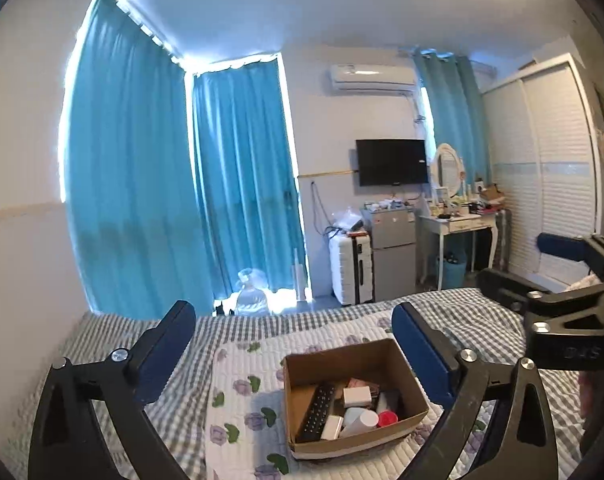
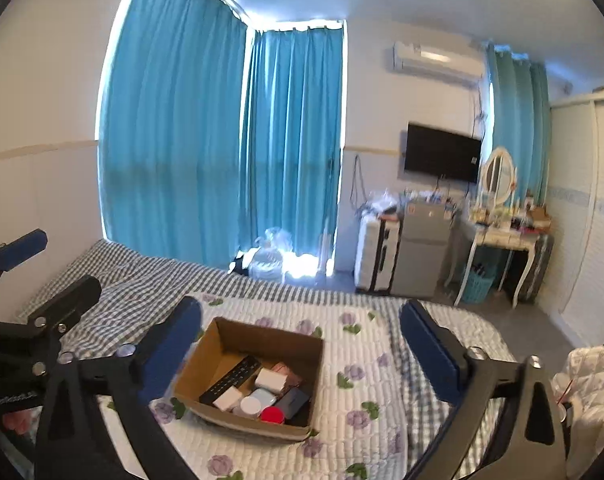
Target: Organize rigid objects
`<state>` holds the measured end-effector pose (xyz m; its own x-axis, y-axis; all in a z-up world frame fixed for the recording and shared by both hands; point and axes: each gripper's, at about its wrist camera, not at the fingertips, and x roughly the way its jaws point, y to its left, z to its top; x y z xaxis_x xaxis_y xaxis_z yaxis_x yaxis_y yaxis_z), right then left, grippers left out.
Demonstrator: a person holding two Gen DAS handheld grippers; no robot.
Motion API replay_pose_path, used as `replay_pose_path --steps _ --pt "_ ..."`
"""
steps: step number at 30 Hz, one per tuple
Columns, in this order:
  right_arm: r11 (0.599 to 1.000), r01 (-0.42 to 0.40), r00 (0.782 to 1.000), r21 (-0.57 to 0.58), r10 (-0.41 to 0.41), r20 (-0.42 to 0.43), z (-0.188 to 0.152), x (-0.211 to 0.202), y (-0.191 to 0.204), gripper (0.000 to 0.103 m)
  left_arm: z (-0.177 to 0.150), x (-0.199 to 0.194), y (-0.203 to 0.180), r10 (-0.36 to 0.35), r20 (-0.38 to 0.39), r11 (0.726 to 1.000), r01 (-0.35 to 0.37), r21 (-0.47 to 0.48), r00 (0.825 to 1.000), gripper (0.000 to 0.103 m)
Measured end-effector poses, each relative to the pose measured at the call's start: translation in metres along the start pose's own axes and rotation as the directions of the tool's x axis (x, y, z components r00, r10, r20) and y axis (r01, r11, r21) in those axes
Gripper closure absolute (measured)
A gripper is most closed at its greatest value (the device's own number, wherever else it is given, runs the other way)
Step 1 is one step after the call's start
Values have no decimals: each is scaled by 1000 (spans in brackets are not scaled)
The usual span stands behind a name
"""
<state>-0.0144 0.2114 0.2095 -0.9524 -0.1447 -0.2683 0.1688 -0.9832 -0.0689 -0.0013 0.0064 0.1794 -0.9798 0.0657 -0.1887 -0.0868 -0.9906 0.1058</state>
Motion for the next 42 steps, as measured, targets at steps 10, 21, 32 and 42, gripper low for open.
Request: replay_pose_path --steps 10,21,32,42 --pt "995 -10 1000 99 12 -24 -114 53 -8 0 -129 45 3 74 -84 995 -79 -55 994 1" --pt "992 79 991 94 -68 -111 -170 89 -14 0 -160 56 3 58 -133 992 -72 -107 989 1" --pt "993 87 984 79 -74 -161 -184 98 -7 0 -170 59 -5 35 -155 996 -48 -81 987 1" --pt "993 90 986 73 -78 -150 -182 96 -4 0 -172 59 -6 39 -156 995 -53 -84 987 1"
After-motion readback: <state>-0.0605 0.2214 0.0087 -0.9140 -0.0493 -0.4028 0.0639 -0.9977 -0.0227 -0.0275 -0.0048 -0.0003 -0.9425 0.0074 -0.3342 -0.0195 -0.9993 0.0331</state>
